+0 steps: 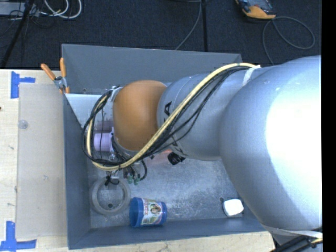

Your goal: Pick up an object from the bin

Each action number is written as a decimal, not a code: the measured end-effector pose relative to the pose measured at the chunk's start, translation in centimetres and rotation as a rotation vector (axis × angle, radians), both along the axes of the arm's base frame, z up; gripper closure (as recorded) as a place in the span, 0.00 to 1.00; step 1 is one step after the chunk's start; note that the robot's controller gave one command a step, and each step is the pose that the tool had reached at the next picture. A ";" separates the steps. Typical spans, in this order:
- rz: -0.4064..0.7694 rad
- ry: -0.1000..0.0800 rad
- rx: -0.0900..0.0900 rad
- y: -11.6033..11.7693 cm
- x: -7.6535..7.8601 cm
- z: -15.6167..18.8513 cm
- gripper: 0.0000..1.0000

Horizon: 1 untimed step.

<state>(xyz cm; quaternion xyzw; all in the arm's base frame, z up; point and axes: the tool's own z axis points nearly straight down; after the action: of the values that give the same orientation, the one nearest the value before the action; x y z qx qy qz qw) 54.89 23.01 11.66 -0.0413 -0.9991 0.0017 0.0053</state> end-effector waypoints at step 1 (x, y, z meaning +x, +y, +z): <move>0.000 -0.001 0.001 0.0 0.0 2.2 1.00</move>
Offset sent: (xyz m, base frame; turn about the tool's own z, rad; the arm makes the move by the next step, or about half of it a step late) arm 0.0000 0.0002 0.0171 0.0000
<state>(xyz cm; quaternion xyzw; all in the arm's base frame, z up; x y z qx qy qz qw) 54.94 23.03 13.86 -0.0413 -0.9991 0.0014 0.0047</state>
